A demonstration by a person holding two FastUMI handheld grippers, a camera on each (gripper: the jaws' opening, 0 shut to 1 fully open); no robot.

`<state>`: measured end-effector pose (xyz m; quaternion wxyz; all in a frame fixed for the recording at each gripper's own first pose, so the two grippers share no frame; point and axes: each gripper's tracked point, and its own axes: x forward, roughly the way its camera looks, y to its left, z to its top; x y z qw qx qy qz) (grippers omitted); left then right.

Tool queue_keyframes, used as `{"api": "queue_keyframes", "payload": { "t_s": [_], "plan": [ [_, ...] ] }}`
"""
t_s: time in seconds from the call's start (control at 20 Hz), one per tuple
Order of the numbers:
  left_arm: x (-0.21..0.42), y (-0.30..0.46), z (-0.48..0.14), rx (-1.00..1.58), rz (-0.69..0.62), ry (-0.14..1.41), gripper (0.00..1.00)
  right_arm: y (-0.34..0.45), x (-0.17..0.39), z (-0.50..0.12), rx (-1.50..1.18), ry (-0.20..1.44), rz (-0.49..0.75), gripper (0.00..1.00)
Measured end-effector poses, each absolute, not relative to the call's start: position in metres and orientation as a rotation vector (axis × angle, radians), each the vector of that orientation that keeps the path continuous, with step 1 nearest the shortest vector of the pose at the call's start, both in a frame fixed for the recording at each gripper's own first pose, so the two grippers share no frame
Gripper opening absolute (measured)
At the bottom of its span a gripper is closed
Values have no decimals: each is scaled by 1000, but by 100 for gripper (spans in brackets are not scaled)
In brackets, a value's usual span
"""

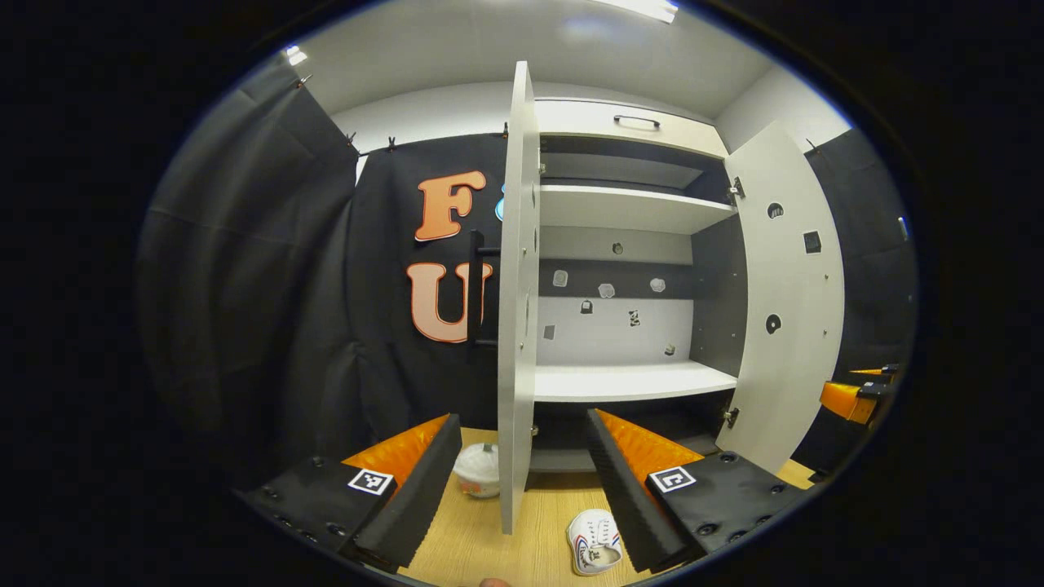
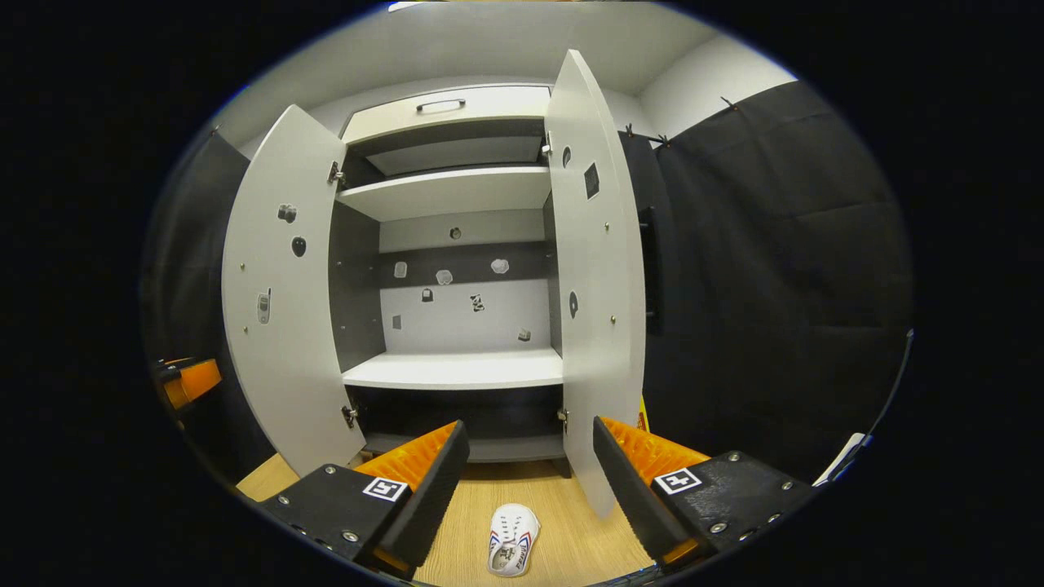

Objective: Grab one shoe with the right hand and put it into the shoe cabinet, grab the other shoe with the left hand and put it into the shoe cabinet; then close the right door with the right hand and the left door with the left hand.

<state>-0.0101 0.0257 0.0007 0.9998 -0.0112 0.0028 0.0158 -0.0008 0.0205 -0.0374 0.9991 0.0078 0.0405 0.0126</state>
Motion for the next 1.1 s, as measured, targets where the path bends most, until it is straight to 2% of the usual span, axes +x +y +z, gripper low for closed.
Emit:
{"api": "queue_keyframes", "payload": {
  "t_s": [0.3,0.65,1.1],
  "plan": [
    [-10,29,2,-18,34,-3,98,30,8,-95,-4,166,48,94],
    [-13,23,3,-11,16,-7,97,32,18,-203,-2,351,40,94],
    [-17,26,-5,-1,21,7,98,17,45,-337,-18,547,-33,95]
  ]
}}
